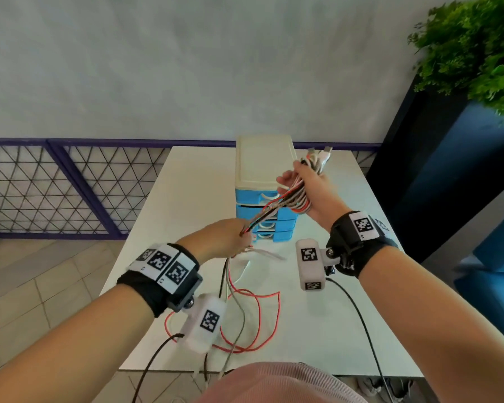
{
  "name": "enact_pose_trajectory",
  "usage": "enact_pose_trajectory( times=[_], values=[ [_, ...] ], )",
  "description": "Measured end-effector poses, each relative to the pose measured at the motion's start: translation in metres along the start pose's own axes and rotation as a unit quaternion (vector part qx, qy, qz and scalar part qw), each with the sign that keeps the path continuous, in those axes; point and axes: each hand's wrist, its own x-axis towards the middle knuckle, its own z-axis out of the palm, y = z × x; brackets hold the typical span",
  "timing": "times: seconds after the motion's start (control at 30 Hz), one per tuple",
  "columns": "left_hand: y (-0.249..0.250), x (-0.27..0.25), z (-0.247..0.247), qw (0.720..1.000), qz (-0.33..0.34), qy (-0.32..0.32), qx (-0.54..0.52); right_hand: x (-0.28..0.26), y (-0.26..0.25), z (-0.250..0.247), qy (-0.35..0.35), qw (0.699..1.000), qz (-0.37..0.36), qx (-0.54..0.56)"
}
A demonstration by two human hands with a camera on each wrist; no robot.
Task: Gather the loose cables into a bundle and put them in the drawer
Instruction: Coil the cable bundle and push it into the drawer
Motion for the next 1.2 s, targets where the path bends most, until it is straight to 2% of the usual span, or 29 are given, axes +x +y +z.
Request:
enact_pose_trajectory(
  times=[0.13, 0.23, 0.3, 0.37, 0.43, 0.63, 0.73, 0.77, 0.8, 0.83, 0.9, 0.93, 0.97, 1.0, 1.07, 1.2],
  values=[
    [-0.018, 0.002, 0.013, 0.998, 0.01, -0.008, -0.059, -0.004, -0.007, 0.006, -0.014, 0.997, -0.007, 0.077],
    [-0.023, 0.003, 0.01, 0.99, 0.021, -0.028, -0.139, -0.009, -0.004, 0.011, -0.005, 0.997, -0.027, 0.066],
    [-0.031, 0.003, 0.004, 0.992, 0.014, -0.016, -0.127, -0.01, -0.005, 0.011, 0.011, 0.997, -0.048, 0.052],
    [-0.041, 0.005, 0.002, 0.998, -0.008, -0.001, -0.065, -0.013, -0.007, 0.012, 0.023, 0.996, -0.072, 0.042],
    [-0.048, 0.006, 0.005, 0.998, -0.023, 0.022, -0.051, -0.015, -0.01, 0.015, 0.03, 0.994, -0.1, 0.02],
    [-0.076, 0.006, 0.012, 0.973, -0.014, 0.164, -0.16, -0.01, -0.021, 0.017, 0.106, 0.979, -0.16, -0.063],
    [-0.086, 0.0, 0.011, 0.966, -0.01, 0.184, -0.18, -0.005, -0.024, 0.013, 0.144, 0.967, -0.168, -0.123],
    [-0.084, -0.001, 0.009, 0.957, -0.016, 0.186, -0.222, -0.004, -0.024, 0.012, 0.151, 0.965, -0.169, -0.131],
    [-0.081, -0.002, 0.007, 0.933, -0.023, 0.19, -0.304, -0.003, -0.022, 0.011, 0.155, 0.964, -0.17, -0.136],
    [-0.077, -0.003, 0.004, 0.885, -0.028, 0.189, -0.425, -0.003, -0.019, 0.011, 0.157, 0.962, -0.172, -0.144],
    [-0.067, -0.005, -0.003, 0.724, -0.017, 0.16, -0.671, -0.003, -0.014, 0.012, 0.16, 0.959, -0.169, -0.159],
    [-0.062, -0.007, -0.006, 0.655, -0.009, 0.147, -0.741, -0.003, -0.012, 0.012, 0.164, 0.96, -0.165, -0.159],
    [-0.058, -0.009, -0.009, 0.612, -0.005, 0.143, -0.777, -0.003, -0.011, 0.012, 0.168, 0.96, -0.16, -0.155],
    [-0.056, -0.011, -0.012, 0.585, -0.003, 0.147, -0.797, -0.002, -0.011, 0.01, 0.175, 0.961, -0.156, -0.148],
    [-0.055, -0.016, -0.016, 0.553, -0.005, 0.164, -0.817, -0.001, -0.014, 0.007, 0.19, 0.96, -0.15, -0.138],
    [-0.053, -0.015, -0.017, 0.543, 0.021, 0.186, -0.819, -0.001, -0.018, 0.004, 0.202, 0.959, -0.154, -0.124]
  ],
)
